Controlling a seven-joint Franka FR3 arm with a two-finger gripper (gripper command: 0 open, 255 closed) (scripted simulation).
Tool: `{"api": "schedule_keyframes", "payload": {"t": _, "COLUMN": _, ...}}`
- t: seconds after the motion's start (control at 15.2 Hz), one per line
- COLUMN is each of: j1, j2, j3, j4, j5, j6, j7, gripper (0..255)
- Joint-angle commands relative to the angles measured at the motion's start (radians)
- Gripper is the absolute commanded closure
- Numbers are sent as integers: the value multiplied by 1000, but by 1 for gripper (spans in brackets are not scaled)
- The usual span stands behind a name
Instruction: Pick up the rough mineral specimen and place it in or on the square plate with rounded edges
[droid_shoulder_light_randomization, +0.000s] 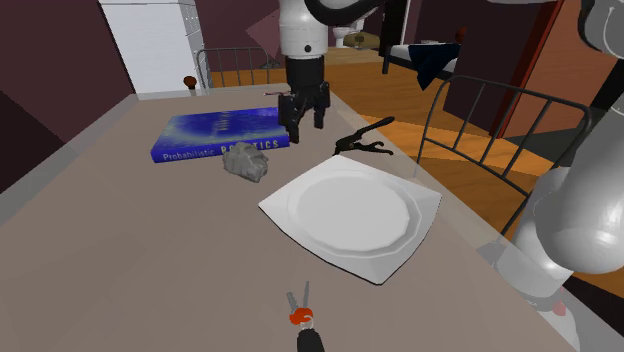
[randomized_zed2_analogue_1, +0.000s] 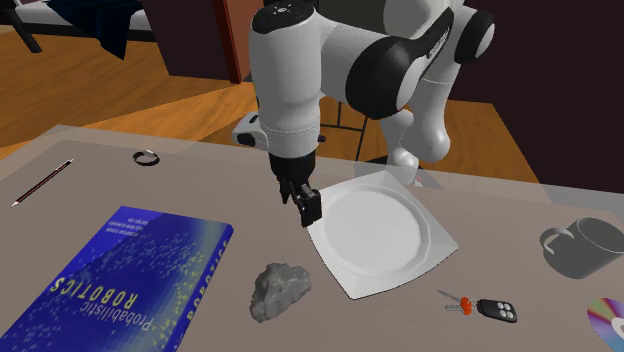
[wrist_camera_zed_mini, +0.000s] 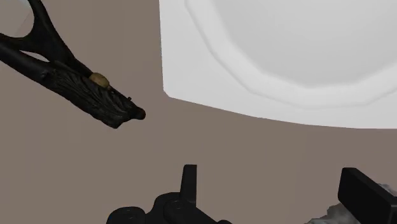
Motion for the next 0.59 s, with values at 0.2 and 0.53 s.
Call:
{"api": "schedule_keyframes", "payload": {"t": 0.2, "j1": 45, "j2": 166, "j3": 48, "j4": 199, "j5": -54, "j6": -14, "j7": 59, "gripper": 0}}
{"api": "schedule_keyframes", "payload": {"t": 0.53, "j1": 118, "j2": 364, "j3": 82, "j4": 468, "j5": -133, "j6": -73, "j7": 111, "gripper": 0}}
